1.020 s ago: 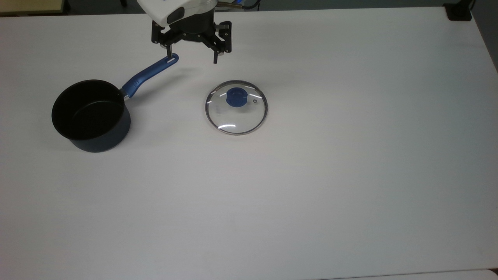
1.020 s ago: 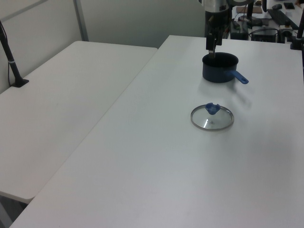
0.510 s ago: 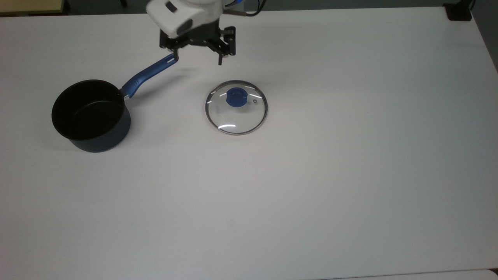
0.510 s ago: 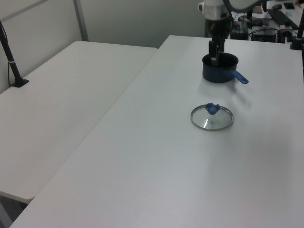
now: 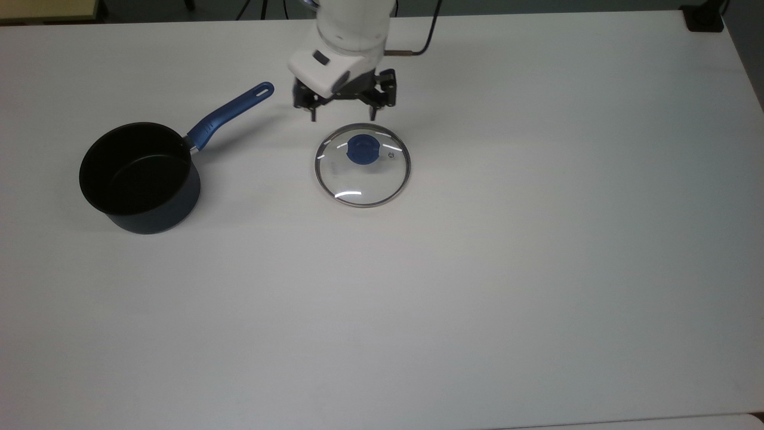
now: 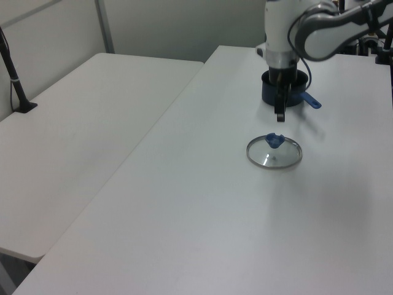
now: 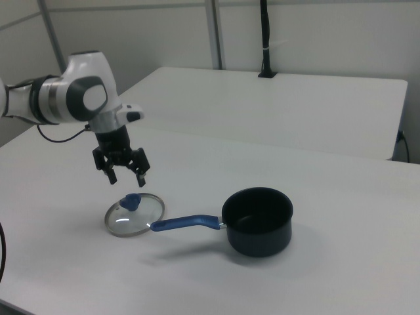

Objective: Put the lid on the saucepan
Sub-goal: 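Lower the gripper and close it on the blue knob of the lid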

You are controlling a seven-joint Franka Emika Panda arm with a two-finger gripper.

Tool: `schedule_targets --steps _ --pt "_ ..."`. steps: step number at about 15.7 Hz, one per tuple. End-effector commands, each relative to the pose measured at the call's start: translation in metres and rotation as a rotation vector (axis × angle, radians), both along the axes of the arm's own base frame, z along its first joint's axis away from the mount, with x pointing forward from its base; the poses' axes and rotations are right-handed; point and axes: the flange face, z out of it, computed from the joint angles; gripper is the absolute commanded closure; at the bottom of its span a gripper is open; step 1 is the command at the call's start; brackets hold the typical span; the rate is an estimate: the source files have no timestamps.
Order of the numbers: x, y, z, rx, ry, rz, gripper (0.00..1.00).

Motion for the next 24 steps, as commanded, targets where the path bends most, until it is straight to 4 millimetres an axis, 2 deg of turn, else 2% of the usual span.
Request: schedule_targets --steps 1,4,8,13,16,17,18,19,21,24 --pt "-0.003 0.009 -0.009 0.096 -0.020 -0.027 0.00" --pt "0.005 0.037 -0.035 0.083 0.018 0.029 0.00" --pt "0.011 0.039 -0.058 0.074 0.017 0.062 0.10" --pt "0.022 0.027 -0.068 0.081 -0.029 0.046 0.11" --pt "0.025 0.027 -0.075 0.082 -0.038 0.045 0.35" --pt "0.025 0.027 -0.076 0.082 -0.037 0.045 0.37" --pt "0.025 0.026 -0.076 0.082 -0.035 0.045 0.32" --pt "0.026 0.019 -0.068 0.082 -0.037 0.038 0.00" --pt "0.025 0.012 -0.055 0.083 -0.036 0.029 0.00" --pt "0.025 0.008 -0.052 0.084 -0.032 0.079 0.00"
